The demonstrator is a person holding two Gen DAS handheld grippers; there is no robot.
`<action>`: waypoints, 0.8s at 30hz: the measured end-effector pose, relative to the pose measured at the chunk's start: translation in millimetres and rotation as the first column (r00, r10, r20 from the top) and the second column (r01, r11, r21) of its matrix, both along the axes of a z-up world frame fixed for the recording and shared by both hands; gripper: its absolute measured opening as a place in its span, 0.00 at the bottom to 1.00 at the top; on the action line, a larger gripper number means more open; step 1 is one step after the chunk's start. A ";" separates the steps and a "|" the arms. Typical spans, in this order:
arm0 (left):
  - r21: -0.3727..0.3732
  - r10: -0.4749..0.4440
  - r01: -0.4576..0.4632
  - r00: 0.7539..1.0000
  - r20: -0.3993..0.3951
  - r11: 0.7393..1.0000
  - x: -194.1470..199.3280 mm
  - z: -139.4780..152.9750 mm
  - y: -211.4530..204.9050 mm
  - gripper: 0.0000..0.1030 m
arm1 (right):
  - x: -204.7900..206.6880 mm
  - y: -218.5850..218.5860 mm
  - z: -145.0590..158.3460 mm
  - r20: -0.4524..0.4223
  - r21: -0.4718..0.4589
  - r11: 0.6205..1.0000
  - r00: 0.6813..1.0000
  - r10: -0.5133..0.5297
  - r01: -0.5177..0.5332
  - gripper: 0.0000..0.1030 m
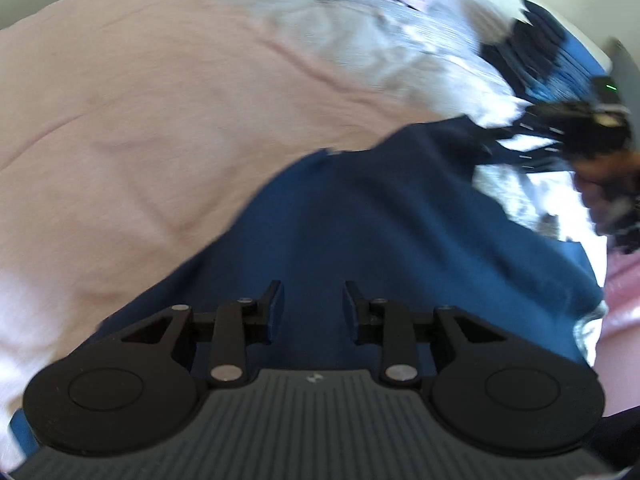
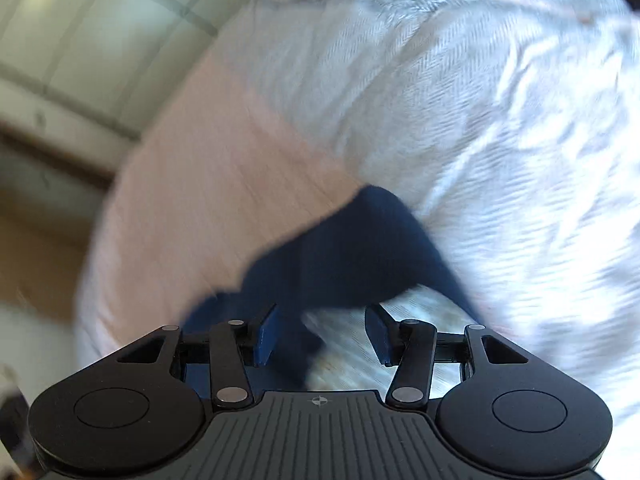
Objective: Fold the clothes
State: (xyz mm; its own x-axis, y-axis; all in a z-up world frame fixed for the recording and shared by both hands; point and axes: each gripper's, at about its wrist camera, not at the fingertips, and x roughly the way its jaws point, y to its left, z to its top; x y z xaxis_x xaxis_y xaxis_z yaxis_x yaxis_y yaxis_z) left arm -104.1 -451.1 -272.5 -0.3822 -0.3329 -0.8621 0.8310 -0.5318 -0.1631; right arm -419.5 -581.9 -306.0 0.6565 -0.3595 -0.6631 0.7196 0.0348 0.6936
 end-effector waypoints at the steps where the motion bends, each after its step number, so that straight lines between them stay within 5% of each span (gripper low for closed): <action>1: 0.006 -0.016 0.016 1.000 0.001 1.000 -8.8 -2.1 -1.7 0.26 | 1.5 -2.8 -6.0 0.039 0.008 0.999 0.999 -0.031 0.031 0.49; 2: 0.013 -0.032 0.032 1.000 0.001 0.999 -17.5 -4.2 -3.4 0.26 | 1.7 -5.4 -12.3 0.072 0.027 0.998 0.996 -0.059 0.058 0.40; 4: 0.009 -0.062 0.062 0.998 0.004 0.998 -30.0 -4.4 -3.1 0.26 | -4.2 -10.1 -19.9 0.098 0.090 0.990 0.988 -0.119 0.111 0.00; 10: 0.012 -0.111 0.111 0.994 0.011 0.994 -49.7 -14.4 -6.1 0.27 | -66.2 -23.7 11.0 -0.005 -0.013 0.987 0.988 -0.157 0.157 0.00; 15: 0.042 -0.117 0.115 0.992 0.051 0.992 -50.1 -23.2 -1.5 0.27 | -68.1 -26.4 1.9 -0.029 0.038 0.989 0.989 -0.145 0.146 0.00; 18: 0.041 -0.171 0.169 0.983 0.062 0.985 -46.9 -20.2 7.1 0.28 | -60.3 -11.2 11.1 -0.044 0.027 0.991 0.991 -0.128 0.130 0.11; 20: 0.036 -0.179 0.177 0.982 0.058 0.984 -46.3 -16.8 13.1 0.28 | -60.6 4.4 19.7 -0.055 0.006 0.994 0.992 -0.111 0.112 0.44; 21: 0.029 -0.193 0.192 0.980 0.053 0.981 -48.3 -14.0 17.3 0.28 | -60.8 12.2 24.0 -0.061 -0.005 0.995 0.993 -0.103 0.103 0.50; 24: -0.006 -0.261 0.262 0.965 0.020 0.965 -58.7 -7.8 29.6 0.30 | -61.5 45.2 39.6 -0.123 -0.046 0.997 0.990 -0.063 0.057 0.51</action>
State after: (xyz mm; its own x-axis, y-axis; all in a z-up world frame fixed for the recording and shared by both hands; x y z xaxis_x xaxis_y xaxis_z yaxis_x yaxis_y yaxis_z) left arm -162.7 -421.5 -280.3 -0.4404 -0.2306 -0.8677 0.6658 -0.7323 -0.1433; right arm -481.0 -536.7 -266.4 0.5462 -0.4254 -0.7216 0.8019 0.0165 0.5972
